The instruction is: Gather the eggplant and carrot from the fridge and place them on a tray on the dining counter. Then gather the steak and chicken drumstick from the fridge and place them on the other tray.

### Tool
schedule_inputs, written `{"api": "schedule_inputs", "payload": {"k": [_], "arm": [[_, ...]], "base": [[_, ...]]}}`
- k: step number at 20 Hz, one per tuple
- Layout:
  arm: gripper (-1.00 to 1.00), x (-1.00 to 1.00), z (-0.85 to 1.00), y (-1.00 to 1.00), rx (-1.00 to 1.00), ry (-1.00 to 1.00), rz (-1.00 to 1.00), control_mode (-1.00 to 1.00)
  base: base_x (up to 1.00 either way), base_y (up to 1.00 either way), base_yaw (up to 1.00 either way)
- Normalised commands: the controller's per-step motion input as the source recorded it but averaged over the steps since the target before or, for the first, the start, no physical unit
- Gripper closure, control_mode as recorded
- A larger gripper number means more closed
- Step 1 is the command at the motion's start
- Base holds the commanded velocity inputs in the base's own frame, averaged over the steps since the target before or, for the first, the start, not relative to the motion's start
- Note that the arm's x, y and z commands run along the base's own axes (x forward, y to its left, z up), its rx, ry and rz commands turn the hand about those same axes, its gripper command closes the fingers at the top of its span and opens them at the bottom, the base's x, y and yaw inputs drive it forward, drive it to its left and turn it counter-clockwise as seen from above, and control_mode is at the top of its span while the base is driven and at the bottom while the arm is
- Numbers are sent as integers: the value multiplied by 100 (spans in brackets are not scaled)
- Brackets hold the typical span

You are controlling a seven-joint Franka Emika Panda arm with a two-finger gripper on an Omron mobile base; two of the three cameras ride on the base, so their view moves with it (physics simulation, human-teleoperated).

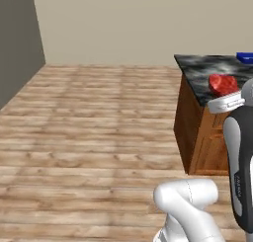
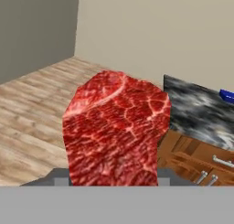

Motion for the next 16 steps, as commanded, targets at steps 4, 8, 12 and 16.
{"api": "schedule_inputs", "payload": {"k": [4,8,12,16], "arm": [[100,0,0,0,0,0,0,100],[100,0,0,0,0,0,0,100],[100,0,0,0,0,0,0,100],[100,0,0,0,0,0,0,100]], "base": [[78,31,-34],[73,44,-33],[78,49,-33],[78,56,-33]]}}
